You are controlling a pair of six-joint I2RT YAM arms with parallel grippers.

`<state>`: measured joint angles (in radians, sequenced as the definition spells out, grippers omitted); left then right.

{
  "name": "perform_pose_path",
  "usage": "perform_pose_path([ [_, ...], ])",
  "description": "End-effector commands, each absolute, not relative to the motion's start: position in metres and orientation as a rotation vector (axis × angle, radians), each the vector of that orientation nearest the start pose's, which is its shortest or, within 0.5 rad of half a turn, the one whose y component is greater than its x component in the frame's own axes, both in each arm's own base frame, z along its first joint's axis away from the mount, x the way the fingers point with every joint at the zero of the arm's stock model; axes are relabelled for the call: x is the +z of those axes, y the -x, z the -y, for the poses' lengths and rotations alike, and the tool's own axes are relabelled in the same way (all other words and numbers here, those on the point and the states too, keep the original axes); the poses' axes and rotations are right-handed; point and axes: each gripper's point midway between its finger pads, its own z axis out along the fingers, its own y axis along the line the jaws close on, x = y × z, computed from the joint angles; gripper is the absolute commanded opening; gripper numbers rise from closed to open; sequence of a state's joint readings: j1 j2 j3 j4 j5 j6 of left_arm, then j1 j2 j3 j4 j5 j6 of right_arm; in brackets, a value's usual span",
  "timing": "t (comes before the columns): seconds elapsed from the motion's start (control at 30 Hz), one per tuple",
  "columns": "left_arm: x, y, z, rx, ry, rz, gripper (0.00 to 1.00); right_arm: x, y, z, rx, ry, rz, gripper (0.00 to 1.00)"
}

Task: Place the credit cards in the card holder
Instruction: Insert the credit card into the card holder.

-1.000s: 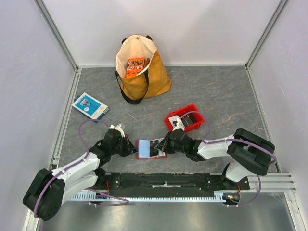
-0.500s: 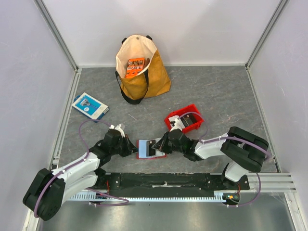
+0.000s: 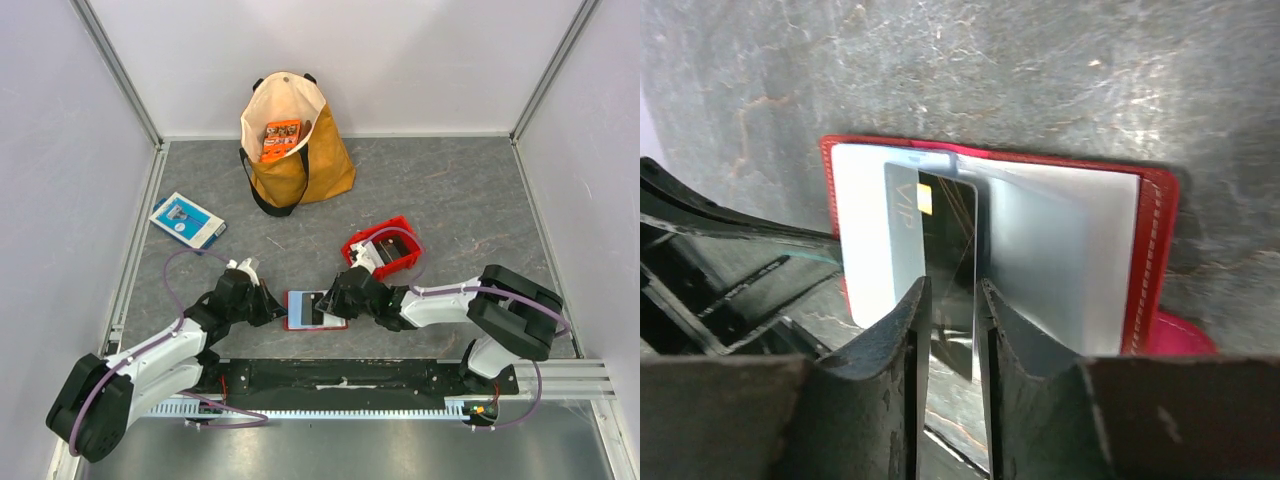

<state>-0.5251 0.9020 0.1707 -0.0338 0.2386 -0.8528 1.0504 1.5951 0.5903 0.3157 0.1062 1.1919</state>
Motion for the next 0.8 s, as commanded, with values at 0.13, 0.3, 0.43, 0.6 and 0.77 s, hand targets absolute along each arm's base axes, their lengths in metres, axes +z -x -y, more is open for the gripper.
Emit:
perform_pose_path([
  [0.13, 0.018, -0.161, 0.176, -0.901, 0.300, -2.507, 0.02, 0.035, -0.183, -0.342, 0.877, -0.166, -2.481, 0.47],
  [0.3, 0.019, -0.161, 0.177, -0.907, 0.295, -2.505, 0.02, 0.037, -0.180, -0.358, 0.948, -0.110, -2.487, 0.47],
  [0.43, 0.020, -0.162, 0.178, -0.914, 0.292, -2.506, 0.02, 0.036, -0.179, -0.371, 0.970, -0.067, -2.509, 0.47],
  [0.6, 0.020, -0.163, 0.178, -0.914, 0.286, -2.504, 0.02, 0.042, -0.178, -0.387, 1.053, -0.027, -2.492, 0.44],
  [0.77, 0.020, -0.164, 0.179, -0.915, 0.292, -2.504, 0.02, 0.052, -0.179, -0.395, 1.097, -0.008, -2.460, 0.38],
])
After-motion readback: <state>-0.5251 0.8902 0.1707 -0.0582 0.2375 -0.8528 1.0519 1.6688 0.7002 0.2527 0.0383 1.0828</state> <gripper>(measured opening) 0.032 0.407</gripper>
